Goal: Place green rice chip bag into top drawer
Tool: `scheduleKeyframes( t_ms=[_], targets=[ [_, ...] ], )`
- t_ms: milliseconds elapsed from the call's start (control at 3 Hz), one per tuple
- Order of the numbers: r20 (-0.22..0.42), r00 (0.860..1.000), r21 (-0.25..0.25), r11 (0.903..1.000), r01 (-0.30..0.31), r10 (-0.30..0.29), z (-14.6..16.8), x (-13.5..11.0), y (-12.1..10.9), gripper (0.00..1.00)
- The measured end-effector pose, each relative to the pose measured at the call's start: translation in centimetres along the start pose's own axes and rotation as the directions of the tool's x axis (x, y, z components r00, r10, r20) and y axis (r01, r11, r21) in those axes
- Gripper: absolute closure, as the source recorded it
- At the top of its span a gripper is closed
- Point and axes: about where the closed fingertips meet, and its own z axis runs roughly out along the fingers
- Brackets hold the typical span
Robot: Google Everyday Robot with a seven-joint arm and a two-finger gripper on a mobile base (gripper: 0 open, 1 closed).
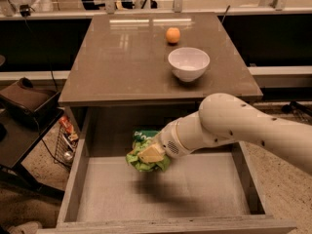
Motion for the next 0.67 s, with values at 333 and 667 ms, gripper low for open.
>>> scheduleKeyframes(
  t_ms=[333,667],
  targets=[
    [-0.001,1.000,0.000,1.0000,0.005,-0.005,0.02,-0.11,0.17,0.53],
    [-0.002,1.000,0.000,1.0000,0.007,-0.007,0.01,-0.18,0.27,0.29]
  ],
)
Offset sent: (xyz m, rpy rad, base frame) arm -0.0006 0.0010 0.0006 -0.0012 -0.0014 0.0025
